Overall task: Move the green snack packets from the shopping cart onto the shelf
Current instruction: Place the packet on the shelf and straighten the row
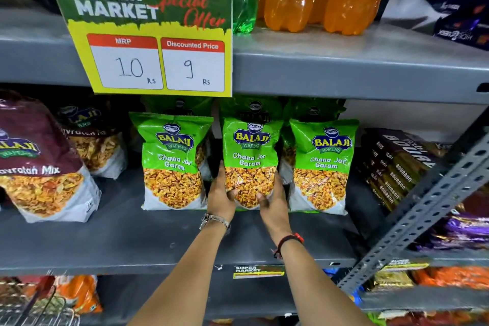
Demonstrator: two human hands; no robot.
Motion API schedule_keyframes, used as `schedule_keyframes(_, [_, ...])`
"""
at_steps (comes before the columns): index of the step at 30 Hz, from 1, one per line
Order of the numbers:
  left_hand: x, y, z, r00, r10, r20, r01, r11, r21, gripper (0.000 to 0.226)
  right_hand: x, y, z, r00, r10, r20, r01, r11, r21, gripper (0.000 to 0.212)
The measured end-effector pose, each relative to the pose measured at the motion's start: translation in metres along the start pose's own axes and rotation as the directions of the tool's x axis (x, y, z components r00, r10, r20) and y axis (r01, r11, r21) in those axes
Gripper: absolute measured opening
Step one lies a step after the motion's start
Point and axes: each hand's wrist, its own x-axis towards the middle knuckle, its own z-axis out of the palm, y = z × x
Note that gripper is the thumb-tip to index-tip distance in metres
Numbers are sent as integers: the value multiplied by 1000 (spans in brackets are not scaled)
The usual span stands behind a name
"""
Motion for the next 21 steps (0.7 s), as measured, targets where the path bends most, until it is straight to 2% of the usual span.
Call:
schedule_keyframes(3, [-8,-2,-5,1000,-12,19,12,1000,-28,76,-6,-1,0,1000,11,-9,-12,998,-64,67])
schedule_keyframes(6, [-26,-7,-17,1000,8,18,-8,999,-41,74,-21,-7,0,995,-2,-97,-6,997,-76,65])
schedule_keyframes(10, [-51,-18,-42,999,33,11,-33,998,-53,66,-44,-21,7,973,-121,-194,103,989,-104,52])
schedule_keyframes(12, [-59,-24,-61,998,45,-37,-47,997,-55,61,-51,-32,16,963,-167,-211,147,983,-107,46])
schedule_keyframes(17, [-56,-45,-116,971,-13,-238,15,1000,6,63,-59,-58,50,980,-191,-54,188,981,-56,48])
schedule_keyframes(19, [-45,-54,-133,968,-11,-250,24,999,49,71,-55,-64,65,982,-182,58,186,980,-67,55])
schedule_keyframes(21, [-30,-61,-144,982,-25,-188,41,996,80,80,-48,-67,77,973,-154,173,175,978,-114,65])
